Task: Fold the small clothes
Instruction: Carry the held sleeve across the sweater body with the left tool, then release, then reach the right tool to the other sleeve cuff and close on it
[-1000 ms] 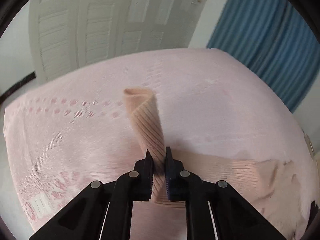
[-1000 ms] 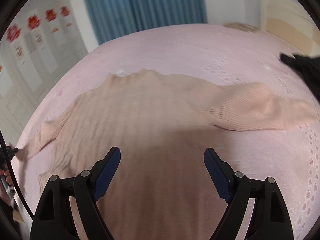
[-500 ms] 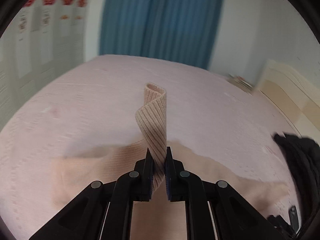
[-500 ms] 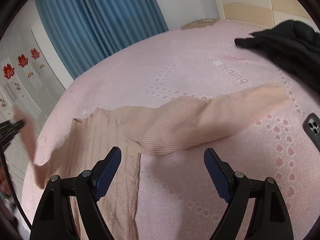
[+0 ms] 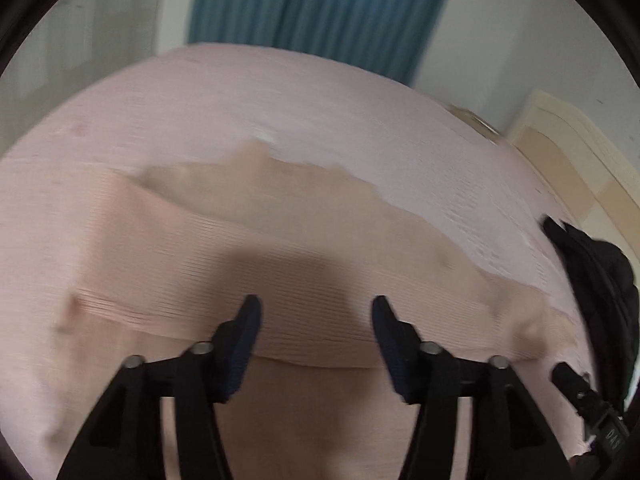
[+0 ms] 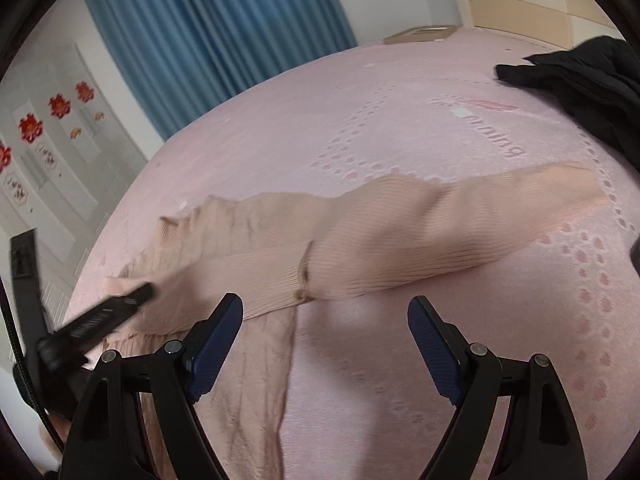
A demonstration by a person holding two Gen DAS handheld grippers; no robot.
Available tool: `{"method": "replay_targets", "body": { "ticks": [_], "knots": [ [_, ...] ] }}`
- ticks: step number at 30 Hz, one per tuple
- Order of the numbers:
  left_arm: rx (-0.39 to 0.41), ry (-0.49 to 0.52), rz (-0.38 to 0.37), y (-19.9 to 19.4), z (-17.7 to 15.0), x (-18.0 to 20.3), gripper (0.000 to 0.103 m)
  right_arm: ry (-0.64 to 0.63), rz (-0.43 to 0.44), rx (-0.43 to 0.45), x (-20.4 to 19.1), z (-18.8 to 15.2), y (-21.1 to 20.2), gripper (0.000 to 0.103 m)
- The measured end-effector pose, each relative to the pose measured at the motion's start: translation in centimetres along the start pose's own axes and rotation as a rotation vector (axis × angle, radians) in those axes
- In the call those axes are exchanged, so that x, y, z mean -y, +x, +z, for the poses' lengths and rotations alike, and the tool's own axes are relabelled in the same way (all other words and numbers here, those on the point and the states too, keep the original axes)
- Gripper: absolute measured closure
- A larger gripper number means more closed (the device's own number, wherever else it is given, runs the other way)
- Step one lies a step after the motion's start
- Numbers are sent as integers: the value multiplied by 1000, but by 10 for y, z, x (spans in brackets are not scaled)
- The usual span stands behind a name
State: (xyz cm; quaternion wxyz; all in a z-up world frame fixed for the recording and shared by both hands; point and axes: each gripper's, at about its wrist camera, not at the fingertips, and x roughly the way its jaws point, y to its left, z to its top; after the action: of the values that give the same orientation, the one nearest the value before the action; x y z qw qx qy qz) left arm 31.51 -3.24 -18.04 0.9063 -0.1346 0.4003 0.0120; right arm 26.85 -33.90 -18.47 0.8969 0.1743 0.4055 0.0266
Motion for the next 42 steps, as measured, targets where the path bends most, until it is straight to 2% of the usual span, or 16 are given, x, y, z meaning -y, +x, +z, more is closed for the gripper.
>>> {"method": "replay_targets", "body": {
  "ticks": [3, 5, 6, 9, 12, 15, 16, 17, 19, 22, 26, 30, 34, 36, 40, 42],
  "knots": [
    [73, -35, 109, -19, 1, -63, 32, -29, -2, -24, -11, -3, 10, 20],
    [67, -78, 148, -25, 1, -108, 32, -48, -10, -35, -18, -5, 15, 23],
    [57, -107, 132, -25, 1, -127, 32, -57, -13, -40, -23, -7, 17, 23],
    [-26, -212, -8, -7, 5, -171, 32, -85, -24, -54, -30, -10, 24, 24],
    [-86, -292, -59, 21, 11, -185, 34, -102, -50, -75, -35, -13, 33, 24],
    [-97, -334, -91, 40, 19, -190, 48, -99, -55, -101, -36, -14, 42, 25],
    [-91, -311, -109, 42, 15, -182, 80, -97, -52, -104, -36, -14, 44, 25],
    [-95, -285, -115, 43, 15, -179, 90, -97, -51, -106, -37, -14, 45, 25],
    [-18, -320, -81, 33, 11, -189, 90, -124, -64, -112, -41, -17, 48, 25],
    [11, -323, -54, 34, 13, -186, 91, -151, -81, -123, -44, -20, 50, 25],
    [2, -237, 23, 35, 12, -165, 83, -150, -92, -196, -42, -23, 63, 26],
    [74, -138, 91, 8, 8, -140, 71, -170, -119, -193, -41, -24, 61, 29],
    [129, -68, 56, -6, 2, -115, 34, -139, -93, -132, -34, -17, 44, 29],
    [115, -37, 69, 3, -1, -106, 34, -108, -92, -81, -25, -11, 31, 28],
    [-11, 17, 139, 35, -2, -98, 34, -12, -78, 3, 6, 1, 6, 28],
    [-3, 30, 136, 34, -2, -95, 29, 46, -96, 26, 30, 12, -4, 28]
  ]
}}
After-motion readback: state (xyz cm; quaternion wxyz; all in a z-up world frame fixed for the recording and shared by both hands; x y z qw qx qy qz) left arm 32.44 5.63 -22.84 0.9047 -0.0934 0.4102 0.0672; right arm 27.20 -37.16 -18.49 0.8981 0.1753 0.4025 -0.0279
